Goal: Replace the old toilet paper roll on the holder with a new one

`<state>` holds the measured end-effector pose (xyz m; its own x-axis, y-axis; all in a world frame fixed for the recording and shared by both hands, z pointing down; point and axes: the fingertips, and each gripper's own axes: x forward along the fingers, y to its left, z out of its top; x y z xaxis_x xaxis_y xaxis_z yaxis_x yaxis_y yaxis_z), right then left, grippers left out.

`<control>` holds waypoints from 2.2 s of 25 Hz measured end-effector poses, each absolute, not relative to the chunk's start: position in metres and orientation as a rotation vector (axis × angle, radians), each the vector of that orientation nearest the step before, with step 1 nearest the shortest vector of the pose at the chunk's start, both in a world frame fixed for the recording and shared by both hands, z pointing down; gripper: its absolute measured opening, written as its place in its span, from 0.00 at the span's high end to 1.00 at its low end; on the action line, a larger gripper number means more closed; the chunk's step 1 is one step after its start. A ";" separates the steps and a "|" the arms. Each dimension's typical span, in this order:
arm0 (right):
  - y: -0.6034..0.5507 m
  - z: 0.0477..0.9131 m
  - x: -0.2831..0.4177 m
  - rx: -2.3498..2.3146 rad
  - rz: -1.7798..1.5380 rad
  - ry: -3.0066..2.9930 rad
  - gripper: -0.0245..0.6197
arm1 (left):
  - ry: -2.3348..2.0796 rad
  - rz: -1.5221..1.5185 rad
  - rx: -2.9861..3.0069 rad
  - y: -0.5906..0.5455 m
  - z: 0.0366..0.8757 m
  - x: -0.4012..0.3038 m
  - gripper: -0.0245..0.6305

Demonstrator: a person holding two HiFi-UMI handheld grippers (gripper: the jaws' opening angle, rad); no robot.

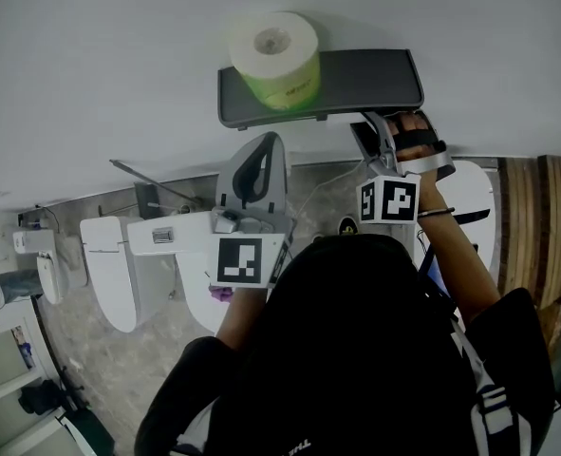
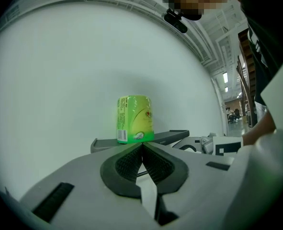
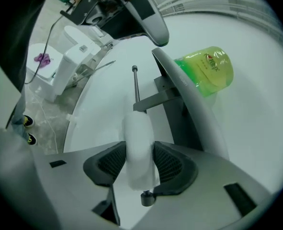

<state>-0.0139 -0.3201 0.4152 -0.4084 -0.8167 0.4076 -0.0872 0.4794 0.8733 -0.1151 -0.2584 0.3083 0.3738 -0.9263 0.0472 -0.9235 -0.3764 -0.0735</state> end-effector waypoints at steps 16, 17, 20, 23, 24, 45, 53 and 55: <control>-0.315 0.410 0.032 0.867 -1.131 -1.595 0.67 | 1.683 -0.104 -2.588 -0.254 0.300 -0.108 0.93; -0.316 0.411 0.036 0.875 -1.127 -1.588 0.67 | 1.678 -0.101 -2.588 -0.254 0.300 -0.108 0.93; -0.318 0.411 0.050 0.901 -1.111 -1.562 0.67 | 1.646 -0.079 -2.592 -0.254 0.297 -0.104 0.93; -0.319 0.408 0.067 0.931 -1.092 -1.531 0.67 | 1.643 -0.092 -2.599 -0.254 0.298 -0.102 0.93; -0.320 0.407 0.072 0.939 -1.086 -1.521 0.67 | 1.640 -0.097 -2.603 -0.253 0.298 -0.101 0.93; -0.325 0.288 0.140 1.122 -1.244 -1.352 0.67 | 1.564 -0.068 -2.657 -0.252 0.299 -0.082 0.93; -0.315 0.196 0.076 1.229 -1.354 -1.709 0.67 | 1.599 -0.073 -2.626 -0.249 0.297 -0.092 0.93; -0.314 0.173 0.060 1.261 -1.333 -1.873 0.67 | 1.614 -0.080 -2.620 -0.248 0.297 -0.095 0.93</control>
<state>0.0598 -0.3144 0.1733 -0.4359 -0.8942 -0.1018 -0.3889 0.0851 0.9173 -0.0951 -0.2482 0.2968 0.4493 -0.8933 0.0106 -0.8900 -0.4486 -0.0813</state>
